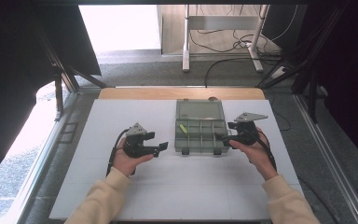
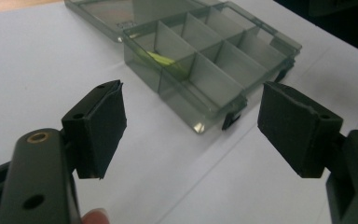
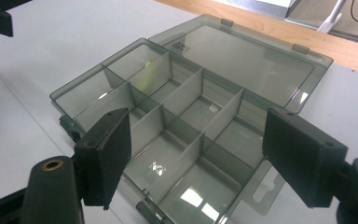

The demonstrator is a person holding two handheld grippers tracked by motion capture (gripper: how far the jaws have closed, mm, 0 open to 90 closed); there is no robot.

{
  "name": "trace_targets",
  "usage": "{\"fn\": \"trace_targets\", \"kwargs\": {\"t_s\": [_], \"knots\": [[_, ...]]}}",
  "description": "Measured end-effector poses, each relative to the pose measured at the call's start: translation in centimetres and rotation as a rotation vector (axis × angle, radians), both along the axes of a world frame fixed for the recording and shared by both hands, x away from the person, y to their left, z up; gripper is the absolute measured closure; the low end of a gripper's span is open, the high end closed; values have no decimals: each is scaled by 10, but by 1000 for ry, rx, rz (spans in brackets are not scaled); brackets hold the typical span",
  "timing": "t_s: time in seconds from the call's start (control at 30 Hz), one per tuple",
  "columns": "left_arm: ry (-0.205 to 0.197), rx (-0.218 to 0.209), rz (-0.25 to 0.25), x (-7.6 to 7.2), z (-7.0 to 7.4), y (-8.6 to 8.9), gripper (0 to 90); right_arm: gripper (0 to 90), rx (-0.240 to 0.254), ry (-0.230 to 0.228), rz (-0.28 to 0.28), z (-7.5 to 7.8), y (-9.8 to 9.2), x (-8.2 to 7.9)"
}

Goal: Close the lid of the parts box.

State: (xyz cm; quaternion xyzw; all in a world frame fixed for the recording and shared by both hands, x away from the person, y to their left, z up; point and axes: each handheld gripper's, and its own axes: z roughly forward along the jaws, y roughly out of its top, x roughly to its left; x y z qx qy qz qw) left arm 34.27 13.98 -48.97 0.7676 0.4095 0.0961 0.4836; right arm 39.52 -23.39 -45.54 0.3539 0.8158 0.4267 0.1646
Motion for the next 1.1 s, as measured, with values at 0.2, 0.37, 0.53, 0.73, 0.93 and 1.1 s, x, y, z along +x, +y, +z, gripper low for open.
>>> {"fn": "trace_targets", "kwargs": {"t_s": [0.2,0.37,0.53,0.73,0.93,1.1], "knots": [[38,-54,8,26,8,-8,175,237,16,26,-26,1,-2,12],[69,-78,-2,48,6,-13,173,240,21,40,-49,2,-2,24],[91,-74,-1,66,2,-17,183,227,9,40,-73,1,0,36],[93,-81,31,90,1,-20,193,226,-2,53,-92,-2,5,53],[110,-77,48,110,0,-21,194,227,12,62,-113,-2,5,66],[123,-81,54,121,3,-20,197,229,27,78,-132,-3,4,75]]}}
